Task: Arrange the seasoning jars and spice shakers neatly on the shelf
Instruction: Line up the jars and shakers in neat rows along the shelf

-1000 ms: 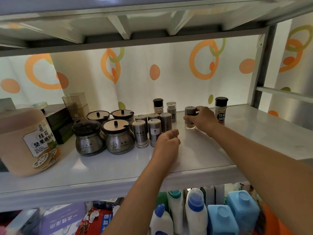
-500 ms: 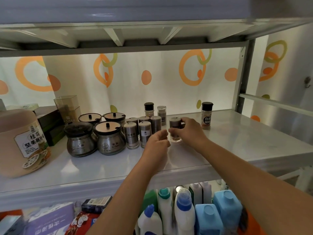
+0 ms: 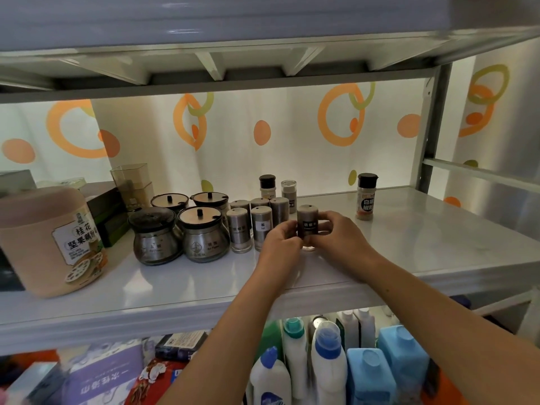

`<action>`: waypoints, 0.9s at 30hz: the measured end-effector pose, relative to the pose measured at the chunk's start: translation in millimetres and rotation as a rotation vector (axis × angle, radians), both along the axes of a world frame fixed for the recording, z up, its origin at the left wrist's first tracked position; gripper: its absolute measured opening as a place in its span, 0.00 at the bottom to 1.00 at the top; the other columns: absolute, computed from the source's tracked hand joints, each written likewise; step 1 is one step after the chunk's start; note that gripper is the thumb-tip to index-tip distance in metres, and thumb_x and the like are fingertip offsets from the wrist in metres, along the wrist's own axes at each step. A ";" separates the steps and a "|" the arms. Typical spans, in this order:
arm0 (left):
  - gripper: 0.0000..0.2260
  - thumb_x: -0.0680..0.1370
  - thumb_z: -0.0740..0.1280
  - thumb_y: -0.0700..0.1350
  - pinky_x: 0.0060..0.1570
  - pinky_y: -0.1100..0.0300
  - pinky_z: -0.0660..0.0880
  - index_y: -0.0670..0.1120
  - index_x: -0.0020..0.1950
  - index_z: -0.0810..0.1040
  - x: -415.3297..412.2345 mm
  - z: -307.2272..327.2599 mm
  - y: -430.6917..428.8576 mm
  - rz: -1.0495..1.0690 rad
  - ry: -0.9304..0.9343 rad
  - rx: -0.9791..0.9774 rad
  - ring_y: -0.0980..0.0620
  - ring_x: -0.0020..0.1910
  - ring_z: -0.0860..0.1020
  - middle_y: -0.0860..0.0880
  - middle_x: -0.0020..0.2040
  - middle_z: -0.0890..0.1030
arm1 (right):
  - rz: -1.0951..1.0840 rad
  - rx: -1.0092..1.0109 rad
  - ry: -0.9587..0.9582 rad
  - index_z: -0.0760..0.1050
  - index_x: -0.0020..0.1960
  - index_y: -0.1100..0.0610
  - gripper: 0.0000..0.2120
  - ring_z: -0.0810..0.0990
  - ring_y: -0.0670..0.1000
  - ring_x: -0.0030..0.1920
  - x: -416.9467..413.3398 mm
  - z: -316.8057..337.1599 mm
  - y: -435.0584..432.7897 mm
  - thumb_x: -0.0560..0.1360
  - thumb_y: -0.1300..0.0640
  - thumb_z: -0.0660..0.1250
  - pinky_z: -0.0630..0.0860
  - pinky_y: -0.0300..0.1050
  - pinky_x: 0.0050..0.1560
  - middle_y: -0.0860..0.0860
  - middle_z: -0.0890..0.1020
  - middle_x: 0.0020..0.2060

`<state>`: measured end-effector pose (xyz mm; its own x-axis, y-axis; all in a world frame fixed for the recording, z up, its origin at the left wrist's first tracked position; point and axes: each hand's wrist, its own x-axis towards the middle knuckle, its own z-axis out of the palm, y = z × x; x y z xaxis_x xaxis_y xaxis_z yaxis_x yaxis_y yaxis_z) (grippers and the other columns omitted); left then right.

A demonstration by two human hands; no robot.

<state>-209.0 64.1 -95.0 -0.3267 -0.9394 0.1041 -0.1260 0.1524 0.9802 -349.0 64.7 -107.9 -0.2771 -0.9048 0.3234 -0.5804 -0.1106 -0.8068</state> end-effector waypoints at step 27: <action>0.14 0.76 0.61 0.36 0.61 0.50 0.76 0.52 0.53 0.80 20.9 -14.2 4.3 0.201 0.044 0.003 0.52 0.54 0.79 0.51 0.51 0.83 | -0.007 0.008 -0.038 0.75 0.61 0.56 0.18 0.81 0.51 0.47 18.4 -1.4 -12.0 0.72 0.57 0.74 0.79 0.48 0.53 0.53 0.83 0.46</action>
<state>-188.1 68.4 -109.2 -0.1279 -0.9855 0.1111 -0.1106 0.1255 0.9859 -330.6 52.7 -109.2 -0.2951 -0.9053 0.3055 -0.5500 -0.1005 -0.8291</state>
